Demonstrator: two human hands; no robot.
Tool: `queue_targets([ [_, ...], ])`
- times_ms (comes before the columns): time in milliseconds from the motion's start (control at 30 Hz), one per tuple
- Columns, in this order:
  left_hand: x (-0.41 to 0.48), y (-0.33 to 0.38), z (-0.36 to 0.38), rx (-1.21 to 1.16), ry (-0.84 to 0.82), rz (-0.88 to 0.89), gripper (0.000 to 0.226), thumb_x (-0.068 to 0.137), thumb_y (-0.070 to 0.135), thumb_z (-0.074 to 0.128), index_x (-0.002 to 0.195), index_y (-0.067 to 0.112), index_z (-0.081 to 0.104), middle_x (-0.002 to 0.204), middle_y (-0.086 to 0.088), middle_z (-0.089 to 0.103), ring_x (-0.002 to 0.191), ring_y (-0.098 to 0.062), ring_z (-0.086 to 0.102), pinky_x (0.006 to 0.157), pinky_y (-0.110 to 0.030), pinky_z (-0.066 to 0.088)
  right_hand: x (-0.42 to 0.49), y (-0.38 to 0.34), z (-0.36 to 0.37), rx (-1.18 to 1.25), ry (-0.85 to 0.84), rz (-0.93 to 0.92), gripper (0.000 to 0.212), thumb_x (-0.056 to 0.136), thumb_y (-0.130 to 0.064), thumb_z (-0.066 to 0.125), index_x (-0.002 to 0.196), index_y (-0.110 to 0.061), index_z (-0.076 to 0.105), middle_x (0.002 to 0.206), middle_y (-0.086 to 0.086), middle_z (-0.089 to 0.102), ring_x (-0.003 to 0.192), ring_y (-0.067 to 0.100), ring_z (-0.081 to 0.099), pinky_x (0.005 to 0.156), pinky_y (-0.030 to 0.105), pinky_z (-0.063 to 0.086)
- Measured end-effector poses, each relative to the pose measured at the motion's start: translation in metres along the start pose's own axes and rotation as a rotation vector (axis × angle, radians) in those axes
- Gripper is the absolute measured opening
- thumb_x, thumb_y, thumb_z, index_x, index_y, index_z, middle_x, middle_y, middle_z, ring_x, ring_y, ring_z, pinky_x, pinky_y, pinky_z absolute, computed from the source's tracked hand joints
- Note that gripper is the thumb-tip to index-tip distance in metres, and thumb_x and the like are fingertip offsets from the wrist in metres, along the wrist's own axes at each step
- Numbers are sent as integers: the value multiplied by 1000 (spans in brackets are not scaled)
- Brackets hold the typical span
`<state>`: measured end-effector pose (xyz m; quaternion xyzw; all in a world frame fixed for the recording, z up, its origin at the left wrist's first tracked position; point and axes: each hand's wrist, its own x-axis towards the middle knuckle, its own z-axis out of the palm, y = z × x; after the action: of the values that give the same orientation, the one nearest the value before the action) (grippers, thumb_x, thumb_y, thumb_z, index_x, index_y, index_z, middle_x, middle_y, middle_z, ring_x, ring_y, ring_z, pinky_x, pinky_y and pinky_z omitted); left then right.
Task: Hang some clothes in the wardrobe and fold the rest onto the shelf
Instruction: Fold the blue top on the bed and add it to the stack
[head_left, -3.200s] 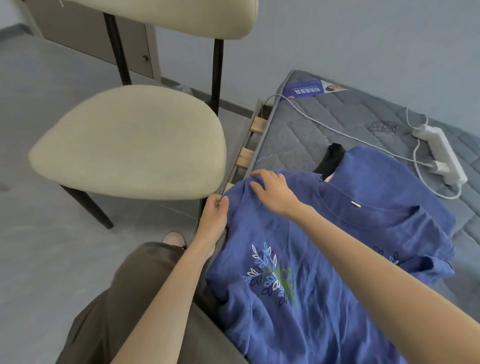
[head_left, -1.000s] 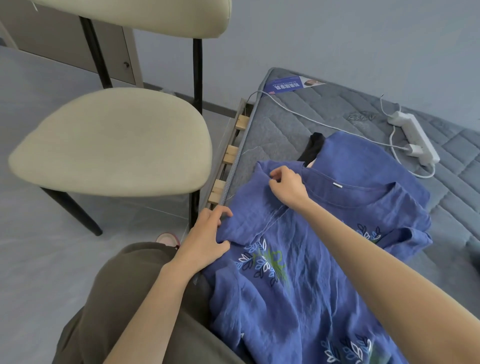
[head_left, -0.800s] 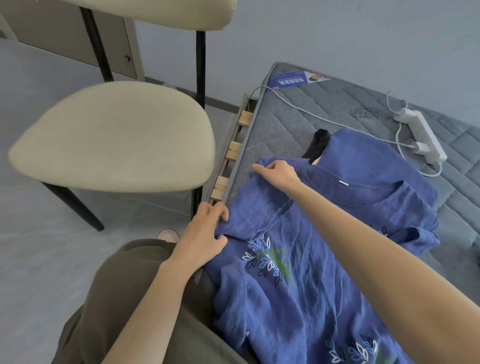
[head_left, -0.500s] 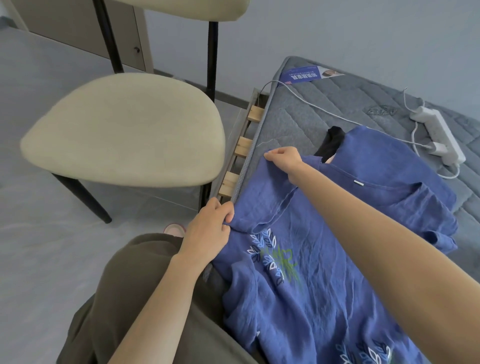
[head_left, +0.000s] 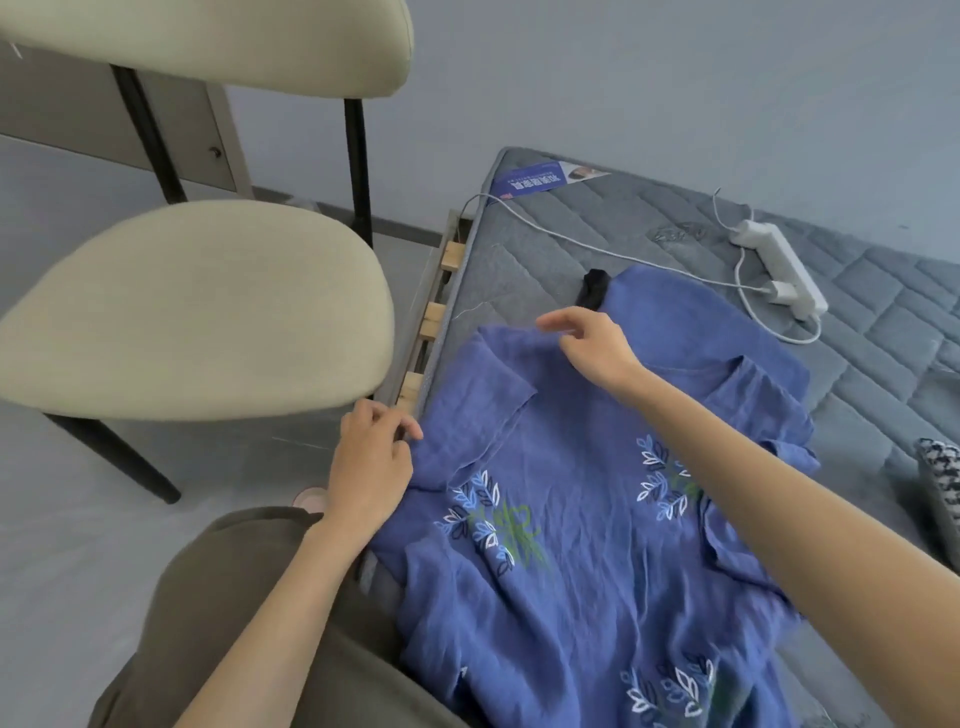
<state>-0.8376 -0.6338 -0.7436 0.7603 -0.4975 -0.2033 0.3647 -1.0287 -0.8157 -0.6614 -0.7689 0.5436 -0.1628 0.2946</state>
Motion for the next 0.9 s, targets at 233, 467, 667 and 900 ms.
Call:
queue_targets([
  [233,25,60,23,2,-120,166,34,83,-4,43,98,20,62,104,2,49,103,-21,49,92,-30,38,-68,73,-82,-18,144,56,53,77,14,36,106,-18,66,105,-7,66,88,9,58,71,9,39],
  [467,2,138,82,-10,-371,300,28,92,9,45,110,23,61,102,3,52,91,-14,53,82,-34,47,-120,145,-131,-408,139,197,47,76,1,60,117,-21,62,104,-5,59,111,32,41,86,34,35],
  [667,-53,175,158,23,-691,324,33,96,32,48,129,32,50,109,1,48,98,-20,54,87,-34,46,-133,191,-140,-573,183,292,28,87,-23,60,114,-28,63,117,5,57,114,33,42,91,40,35],
  [900,-74,178,199,106,-831,358,48,88,41,59,135,42,46,118,-1,40,116,-21,44,102,-37,40,-125,185,-150,-323,321,60,13,94,-28,57,98,-20,66,98,-3,69,94,28,62,77,37,41],
])
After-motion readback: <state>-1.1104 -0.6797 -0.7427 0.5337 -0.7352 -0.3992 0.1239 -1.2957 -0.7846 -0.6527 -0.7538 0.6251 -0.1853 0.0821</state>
